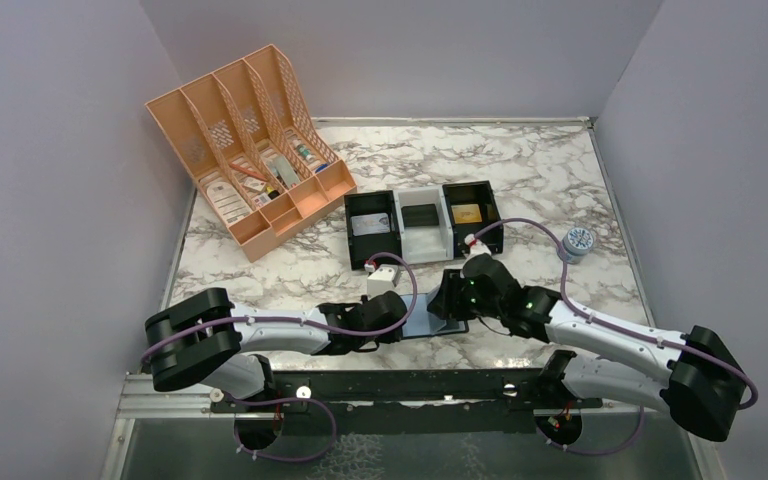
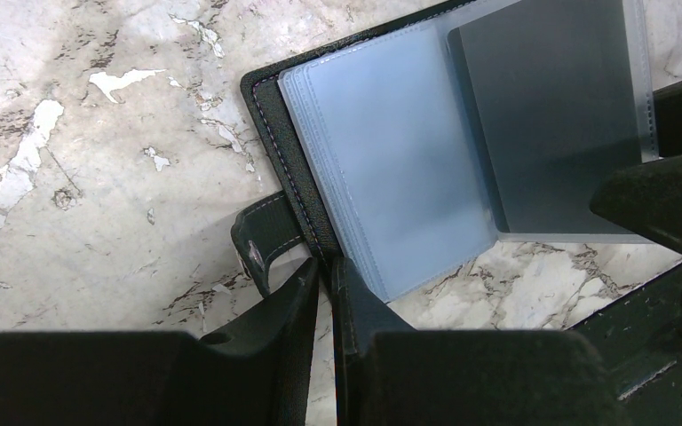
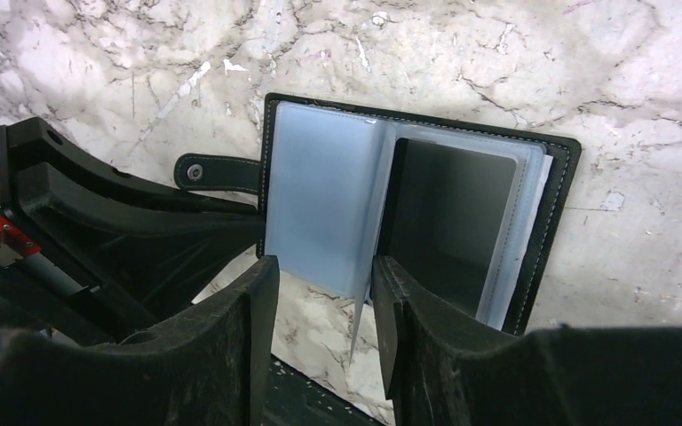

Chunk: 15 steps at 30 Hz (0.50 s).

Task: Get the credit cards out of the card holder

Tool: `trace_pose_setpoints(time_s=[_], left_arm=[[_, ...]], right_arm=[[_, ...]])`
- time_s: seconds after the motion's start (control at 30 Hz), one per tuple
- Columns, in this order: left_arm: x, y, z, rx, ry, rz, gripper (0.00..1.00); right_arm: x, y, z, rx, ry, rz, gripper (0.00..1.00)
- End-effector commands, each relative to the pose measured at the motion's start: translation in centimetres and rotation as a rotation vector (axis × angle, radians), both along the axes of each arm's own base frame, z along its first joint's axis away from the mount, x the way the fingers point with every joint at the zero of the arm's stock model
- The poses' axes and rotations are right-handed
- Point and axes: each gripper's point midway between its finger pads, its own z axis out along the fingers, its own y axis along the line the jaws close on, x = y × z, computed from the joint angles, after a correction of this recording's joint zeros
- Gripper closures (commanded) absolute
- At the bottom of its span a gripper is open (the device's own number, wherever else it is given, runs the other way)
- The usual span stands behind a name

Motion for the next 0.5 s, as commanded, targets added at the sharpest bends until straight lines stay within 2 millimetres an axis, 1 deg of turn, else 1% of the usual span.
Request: trace_pose_setpoints(time_s=[0.0,0.13,0.27,0.47], left_arm=[[0.0,-0.3,0.6,0.0,-0.009,-0.01,0.85],[0.0,-0.3,0.7,-0.005,-0.009,-0.011,0.85],[0.0,-0.2,0.9,-0.01,-0.011,-0.009,0.85],[0.0,-0.2,1.3,-0.021,-0.016,-0.01,0.84]], right_arm=[[-0.2,0.9,0.4,0.055,0.011,0.014,0.57],[-0.3,1.2,0.3,0.065,0.022,0.022,0.57],[-0.2,1.3,0.3,0.069,0.02,0.019,0.59],[-0.9,2.9,1.1,0.139,0.031,0.088,0.59]])
